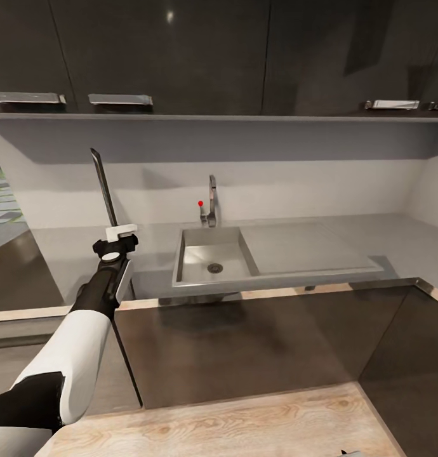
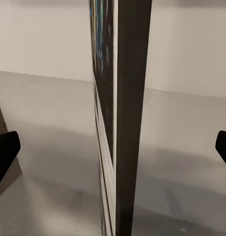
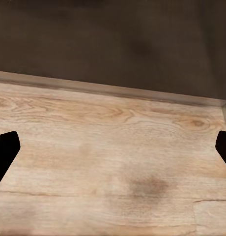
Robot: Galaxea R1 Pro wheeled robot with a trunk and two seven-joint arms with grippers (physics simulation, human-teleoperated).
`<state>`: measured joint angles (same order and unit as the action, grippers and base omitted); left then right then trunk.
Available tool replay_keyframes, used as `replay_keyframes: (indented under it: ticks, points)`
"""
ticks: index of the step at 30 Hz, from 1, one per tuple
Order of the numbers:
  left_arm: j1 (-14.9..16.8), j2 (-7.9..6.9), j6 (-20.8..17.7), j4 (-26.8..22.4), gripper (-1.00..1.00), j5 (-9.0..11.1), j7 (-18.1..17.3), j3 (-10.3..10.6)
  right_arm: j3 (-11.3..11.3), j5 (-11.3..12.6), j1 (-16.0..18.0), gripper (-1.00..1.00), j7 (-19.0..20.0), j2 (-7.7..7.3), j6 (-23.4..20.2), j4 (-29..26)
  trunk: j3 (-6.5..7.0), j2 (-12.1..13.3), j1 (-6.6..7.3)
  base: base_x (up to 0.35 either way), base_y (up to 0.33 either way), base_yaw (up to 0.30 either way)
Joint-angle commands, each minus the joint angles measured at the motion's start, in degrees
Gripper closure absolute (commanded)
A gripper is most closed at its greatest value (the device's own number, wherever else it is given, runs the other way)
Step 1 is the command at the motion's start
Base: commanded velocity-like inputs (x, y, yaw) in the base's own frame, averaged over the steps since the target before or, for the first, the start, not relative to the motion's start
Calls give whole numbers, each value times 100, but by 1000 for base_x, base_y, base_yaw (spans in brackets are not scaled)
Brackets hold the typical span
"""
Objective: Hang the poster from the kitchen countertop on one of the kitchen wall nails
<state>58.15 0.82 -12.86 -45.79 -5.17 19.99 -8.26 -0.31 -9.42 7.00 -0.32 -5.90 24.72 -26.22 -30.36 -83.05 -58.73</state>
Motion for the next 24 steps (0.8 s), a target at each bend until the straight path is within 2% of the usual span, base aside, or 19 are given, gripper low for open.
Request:
replay_keyframes:
  ticks: [1,13,24]
  points:
    - [3,6,-41,-9,-100,-55,-3,-16,-4,-33,3,-100,-3,0,16,3,-6,-3,0,17,0,0]
    - [3,3,-41,95,-100,-63,-4,-33,-2,-33,3,-100,-3,0,16,3,-6,-3,0,5,0,0]
    - [3,-32,-41,140,-100,-64,-4,-44,-2,-33,3,-100,-3,1,16,11,-6,-3,0,71,0,0]
